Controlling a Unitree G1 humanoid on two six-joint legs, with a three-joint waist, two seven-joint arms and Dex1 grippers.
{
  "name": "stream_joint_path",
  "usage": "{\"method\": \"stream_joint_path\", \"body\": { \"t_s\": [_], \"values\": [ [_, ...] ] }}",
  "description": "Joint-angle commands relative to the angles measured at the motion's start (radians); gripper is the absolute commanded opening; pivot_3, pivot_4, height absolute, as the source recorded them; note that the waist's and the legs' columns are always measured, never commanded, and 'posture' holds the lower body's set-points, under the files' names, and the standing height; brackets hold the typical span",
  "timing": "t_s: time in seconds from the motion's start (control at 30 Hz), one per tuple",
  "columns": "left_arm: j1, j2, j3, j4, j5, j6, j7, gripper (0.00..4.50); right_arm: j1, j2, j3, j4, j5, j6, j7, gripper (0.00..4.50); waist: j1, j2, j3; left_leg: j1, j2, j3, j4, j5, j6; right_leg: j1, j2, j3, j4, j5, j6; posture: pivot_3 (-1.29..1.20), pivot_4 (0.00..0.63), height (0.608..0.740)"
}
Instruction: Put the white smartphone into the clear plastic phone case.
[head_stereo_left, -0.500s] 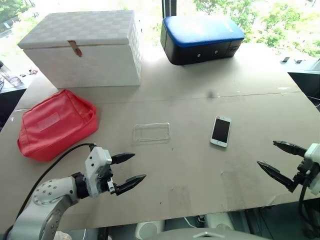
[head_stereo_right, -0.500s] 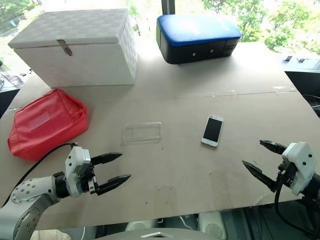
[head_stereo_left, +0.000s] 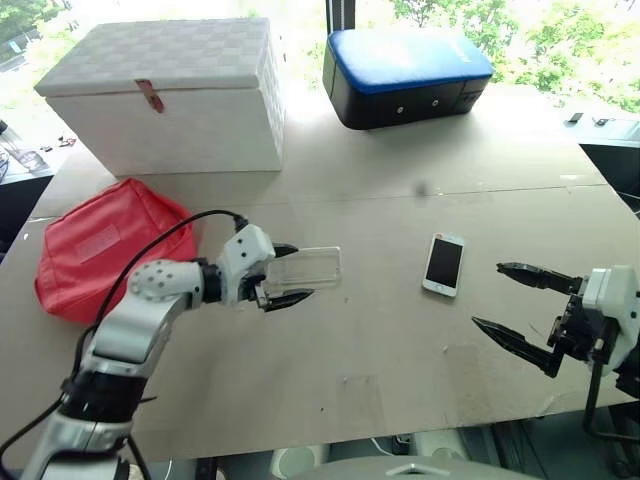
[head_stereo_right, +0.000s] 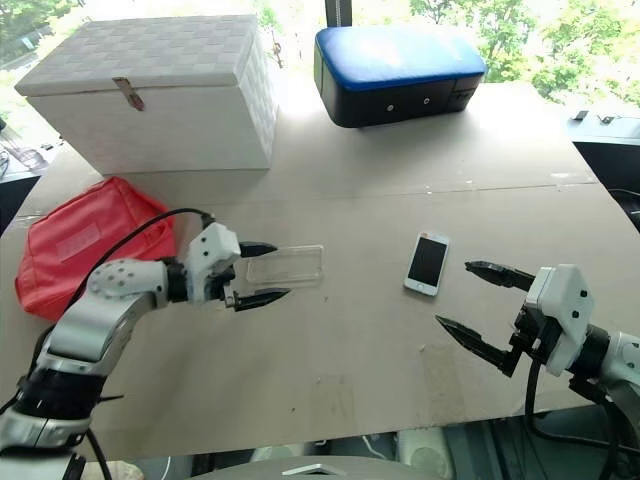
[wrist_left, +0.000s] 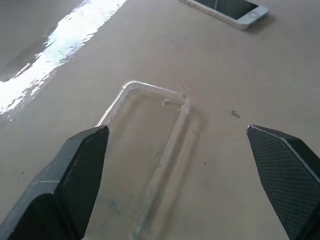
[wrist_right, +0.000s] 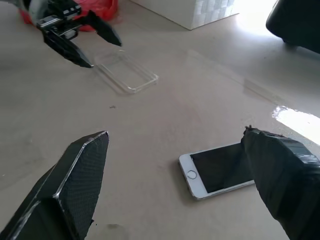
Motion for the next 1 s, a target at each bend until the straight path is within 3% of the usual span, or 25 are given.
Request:
{"method": "stream_joint_path", "body": {
  "t_s": [0.03,0.13,0.27,0.33,0.4,0.47,0.53,0.63,0.7,0.73,0.8,0.83,0.9,0.97,1.0],
  "values": [
    [-0.085,0.012,-0.097,0.133,0.087,-0.071,-0.095,3.97,0.016,-0.005,-0.011,-0.035,0.002,-0.01,0.009,4.5,-0.001,0.0,0.0,0.0,0.0,0.0,0.0,0.0,0.001,0.0,0.0,0.001,0.0,0.0,0.0,0.0,0.15,0.74],
    [-0.142,0.013,-0.185,0.245,0.161,-0.11,-0.165,2.73,0.043,0.002,-0.011,-0.037,-0.012,-0.024,0.019,4.5,-0.002,0.0,0.0,0.001,0.0,0.001,0.0,-0.001,0.001,0.0,0.0,0.003,0.0,-0.001,-0.002,0.0,0.15,0.74],
    [-0.16,-0.024,-0.177,0.253,0.145,0.016,-0.129,0.61,0.091,0.021,-0.029,-0.061,-0.021,-0.044,0.017,4.5,-0.001,-0.001,-0.002,0.003,0.002,0.002,0.001,-0.001,0.002,0.0,0.0,0.003,0.001,-0.002,-0.002,0.0,0.15,0.74],
    [-0.142,-0.04,-0.126,0.181,0.087,0.164,-0.078,0.05,0.122,0.037,-0.036,-0.078,-0.026,-0.059,0.016,4.5,-0.001,0.0,-0.002,0.003,0.002,0.002,0.001,-0.001,0.002,0.0,0.0,0.004,0.002,-0.002,-0.002,0.0,0.15,0.74],
    [-0.121,-0.099,-0.018,0.047,0.005,0.424,0.065,0.05,0.153,0.054,-0.029,-0.091,-0.047,-0.09,0.026,4.5,-0.001,0.0,-0.002,0.003,0.003,0.001,0.001,-0.001,0.002,0.0,-0.001,0.004,0.002,-0.002,-0.001,0.0,0.15,0.74],
    [-0.155,-0.265,0.163,-0.083,-0.032,0.801,0.296,0.05,0.182,0.058,-0.022,-0.1,-0.03,-0.104,0.059,4.5,0.002,-0.001,-0.002,0.002,0.003,0.0,0.002,-0.001,0.002,0.001,-0.001,0.003,0.003,-0.001,0.0,0.0,0.15,0.74],
    [-0.191,-0.387,0.262,-0.177,-0.016,1.06,0.427,0.05,0.215,0.048,-0.025,-0.115,0.005,-0.108,0.107,4.5,0.004,-0.003,-0.001,-0.001,0.003,-0.003,0.007,-0.001,0.002,0.001,-0.001,0.001,0.003,0.001,0.004,0.0,0.15,0.74],
    [-0.265,-0.586,0.301,-0.229,0.039,1.218,0.592,0.05,0.213,0.043,-0.003,-0.121,0.004,-0.13,0.143,4.5,0.0,-0.005,-0.001,-0.001,0.002,-0.006,0.012,-0.001,0.002,0.005,0.0,-0.002,0.004,0.001,0.005,0.0,0.15,0.74],
    [-0.284,-0.652,0.291,-0.212,0.046,1.229,0.646,0.05,0.202,0.036,0.012,-0.109,-0.015,-0.143,0.156,4.5,-0.002,-0.006,-0.002,0.001,0.001,-0.006,0.012,-0.001,0.002,0.006,0.0,-0.002,0.003,0.001,0.005,0.0,0.15,0.74],
    [-0.286,-0.673,0.291,-0.198,0.043,1.23,0.66,0.56,0.196,0.033,0.018,-0.1,-0.028,-0.148,0.16,4.5,-0.005,-0.006,-0.002,0.002,0.001,-0.006,0.012,-0.001,0.002,0.007,0.0,-0.001,0.003,0.001,0.004,0.0,0.15,0.74],
    [-0.268,-0.626,0.253,-0.201,0.013,1.184,0.628,1.15,0.19,0.029,0.02,-0.092,-0.034,-0.151,0.164,4.5,-0.009,-0.006,-0.002,0.002,0.0,-0.005,0.012,-0.001,0.002,0.007,0.001,0.0,0.003,0.001,0.003,0.0,0.15,0.74],
    [-0.261,-0.57,0.232,-0.208,-0.016,1.127,0.57,1.75,0.187,0.028,0.017,-0.092,-0.03,-0.15,0.163,4.5,-0.011,-0.005,-0.002,0.002,0.0,-0.005,0.011,-0.001,0.002,0.006,0.002,0.0,0.003,0.001,0.003,0.0,0.15,0.74],
    [-0.259,-0.414,0.188,-0.217,-0.107,0.994,0.357,2.75,0.183,0.027,0.014,-0.093,-0.024,-0.147,0.161,4.5,-0.014,-0.005,-0.002,0.002,0.002,-0.005,0.01,-0.001,0.002,0.004,0.004,0.002,0.004,-0.001,0.001,0.0,0.15,0.74],
    [-0.26,-0.216,0.098,-0.168,-0.1,0.734,0.088,3.5,0.181,0.029,0.018,-0.088,-0.025,-0.148,0.158,4.5,-0.011,-0.005,-0.002,0.001,0.003,-0.005,0.008,-0.001,0.001,0.001,0.006,0.003,0.004,-0.001,-0.001,0.0,0.15,0.74],
    [-0.259,-0.119,0.035,-0.115,-0.064,0.577,-0.051,3.5,0.179,0.031,0.026,-0.085,-0.03,-0.149,0.156,4.5,-0.009,-0.004,-0.002,0.001,0.003,-0.004,0.006,-0.001,0.001,0.0,0.006,0.003,0.004,-0.001,-0.002,0.0,0.15,0.74]
  ]
}}
